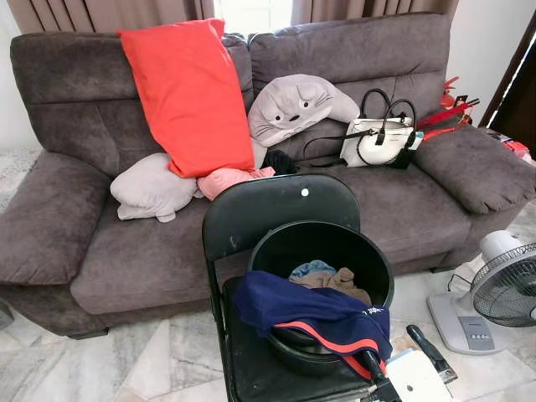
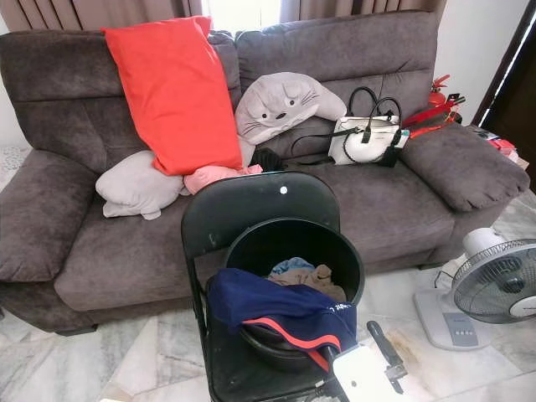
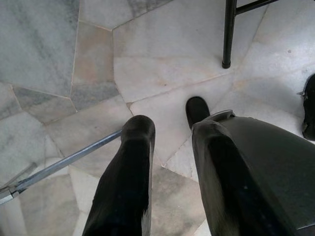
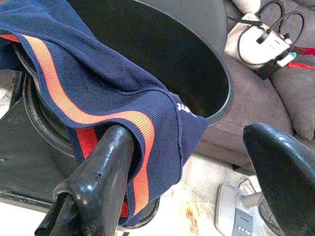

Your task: Hang hanger

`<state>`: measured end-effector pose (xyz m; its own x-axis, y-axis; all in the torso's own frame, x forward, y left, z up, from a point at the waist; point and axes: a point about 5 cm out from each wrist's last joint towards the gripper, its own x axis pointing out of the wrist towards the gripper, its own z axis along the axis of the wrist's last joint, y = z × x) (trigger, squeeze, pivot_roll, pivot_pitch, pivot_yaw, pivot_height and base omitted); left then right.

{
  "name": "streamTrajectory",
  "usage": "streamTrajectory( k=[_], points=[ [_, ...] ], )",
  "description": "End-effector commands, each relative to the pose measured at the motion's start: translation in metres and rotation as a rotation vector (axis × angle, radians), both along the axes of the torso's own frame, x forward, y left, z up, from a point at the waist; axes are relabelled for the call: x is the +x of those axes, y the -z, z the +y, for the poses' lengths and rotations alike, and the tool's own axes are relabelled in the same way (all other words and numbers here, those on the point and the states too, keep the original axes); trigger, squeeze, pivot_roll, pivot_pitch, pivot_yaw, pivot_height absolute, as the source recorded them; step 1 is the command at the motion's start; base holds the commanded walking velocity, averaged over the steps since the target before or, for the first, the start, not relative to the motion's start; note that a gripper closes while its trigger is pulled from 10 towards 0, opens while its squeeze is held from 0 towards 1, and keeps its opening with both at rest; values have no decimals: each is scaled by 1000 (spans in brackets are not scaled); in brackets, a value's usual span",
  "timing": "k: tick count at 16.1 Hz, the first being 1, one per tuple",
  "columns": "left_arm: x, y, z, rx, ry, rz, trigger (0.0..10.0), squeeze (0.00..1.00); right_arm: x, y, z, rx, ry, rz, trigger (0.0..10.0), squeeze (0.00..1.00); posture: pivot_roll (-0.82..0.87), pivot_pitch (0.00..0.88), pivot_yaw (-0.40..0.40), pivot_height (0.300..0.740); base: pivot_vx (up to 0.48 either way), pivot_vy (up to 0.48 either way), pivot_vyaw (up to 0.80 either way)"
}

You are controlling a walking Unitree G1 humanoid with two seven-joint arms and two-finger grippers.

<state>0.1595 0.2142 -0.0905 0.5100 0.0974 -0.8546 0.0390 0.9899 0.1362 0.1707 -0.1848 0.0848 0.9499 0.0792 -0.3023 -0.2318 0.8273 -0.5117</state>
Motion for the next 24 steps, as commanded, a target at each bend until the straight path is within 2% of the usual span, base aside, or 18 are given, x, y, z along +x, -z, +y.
streamTrajectory(
  k=[1, 2, 6, 12, 15, 18, 21, 24],
  points=[
    [-5, 2, 2, 0, -2, 25, 10000, 0, -1, 4, 2, 9, -15, 17, 10000, 0, -133, 56, 44, 740, 0, 0, 0],
    [-6, 2, 1, -2, -5, 26, 10000, 0, -3, 20, 8, -3, -42, 127, 10000, 0, -125, 52, 39, 740, 0, 0, 0],
    [-6, 2, 1, -2, -5, 26, 10000, 0, -7, 24, 10, 7, -81, 181, 10000, 0, -127, 54, 40, 740, 0, 0, 0],
    [-6, 2, 1, 0, -2, 27, 10000, 0, -8, 24, 0, -30, 43, 136, 10000, 0, -128, 57, 42, 740, 0, 0, 0],
    [-6, 2, 1, 0, -2, 27, 10000, 0, -5, 23, -2, -41, 107, 79, 10000, 0, -125, 55, 44, 740, 0, 0, 0],
    [-5, 2, 2, 0, 0, 26, 10000, 0, 2, 35, -4, 12, 204, 63, 10000, 0, -124, 55, 46, 740, 0, 0, 0],
    [-6, 2, 2, 2, 2, 26, 10000, 0, 7, 44, 1, 87, 226, 42, 10000, 0, -121, 54, 48, 740, 0, 0, 0],
    [-5, 2, 2, 3, 3, 26, 10000, 0, 15, 46, -2, 139, 291, -29, 10000, 0, -116, 54, 55, 740, 0, 0, 0]
  ],
)
